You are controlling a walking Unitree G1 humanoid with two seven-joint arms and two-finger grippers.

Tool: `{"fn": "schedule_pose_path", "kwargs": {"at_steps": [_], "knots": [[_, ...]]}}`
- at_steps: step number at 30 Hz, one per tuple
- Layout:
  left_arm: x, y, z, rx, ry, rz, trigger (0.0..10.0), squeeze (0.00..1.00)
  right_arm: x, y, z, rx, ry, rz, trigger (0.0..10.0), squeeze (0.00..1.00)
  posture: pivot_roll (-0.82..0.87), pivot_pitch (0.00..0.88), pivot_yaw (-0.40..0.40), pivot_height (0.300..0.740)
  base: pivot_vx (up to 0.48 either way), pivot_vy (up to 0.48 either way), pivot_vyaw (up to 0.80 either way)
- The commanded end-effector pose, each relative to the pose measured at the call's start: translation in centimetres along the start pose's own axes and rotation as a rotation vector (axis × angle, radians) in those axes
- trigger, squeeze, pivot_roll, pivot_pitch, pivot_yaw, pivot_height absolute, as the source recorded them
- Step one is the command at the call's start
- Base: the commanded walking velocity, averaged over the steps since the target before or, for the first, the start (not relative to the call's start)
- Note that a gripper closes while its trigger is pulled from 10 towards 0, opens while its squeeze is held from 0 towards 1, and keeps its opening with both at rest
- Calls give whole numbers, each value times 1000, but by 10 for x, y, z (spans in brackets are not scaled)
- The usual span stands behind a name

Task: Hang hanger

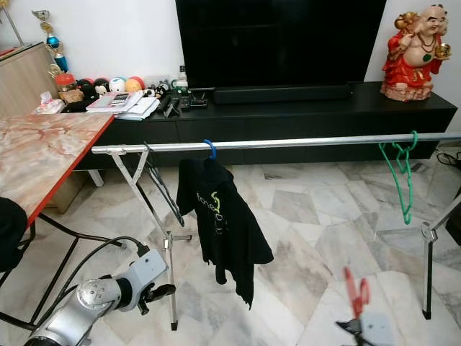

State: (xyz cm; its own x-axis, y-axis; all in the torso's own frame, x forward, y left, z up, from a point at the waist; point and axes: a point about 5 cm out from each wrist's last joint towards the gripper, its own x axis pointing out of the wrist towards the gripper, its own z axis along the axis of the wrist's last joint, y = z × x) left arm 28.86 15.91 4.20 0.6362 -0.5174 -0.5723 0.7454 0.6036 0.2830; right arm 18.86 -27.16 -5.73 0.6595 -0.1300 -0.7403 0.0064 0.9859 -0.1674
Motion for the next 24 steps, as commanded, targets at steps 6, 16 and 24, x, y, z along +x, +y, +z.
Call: {"fn": "schedule_pose_path", "kwargs": {"at_steps": [6,16,24], "knots": [[2,-8,4,50,-16,-61,10000,0,2,-2,23,-159,-83,80,10000,0,88,0,14,740,0,0,0],[2,-8,4,50,-16,-61,10000,0,2,-2,23,-159,-83,80,10000,0,88,0,14,740,0,0,0],[2,-8,4,50,-16,-61,10000,0,2,-2,23,-159,-83,80,10000,0,88,0,14,740,0,0,0]]}}
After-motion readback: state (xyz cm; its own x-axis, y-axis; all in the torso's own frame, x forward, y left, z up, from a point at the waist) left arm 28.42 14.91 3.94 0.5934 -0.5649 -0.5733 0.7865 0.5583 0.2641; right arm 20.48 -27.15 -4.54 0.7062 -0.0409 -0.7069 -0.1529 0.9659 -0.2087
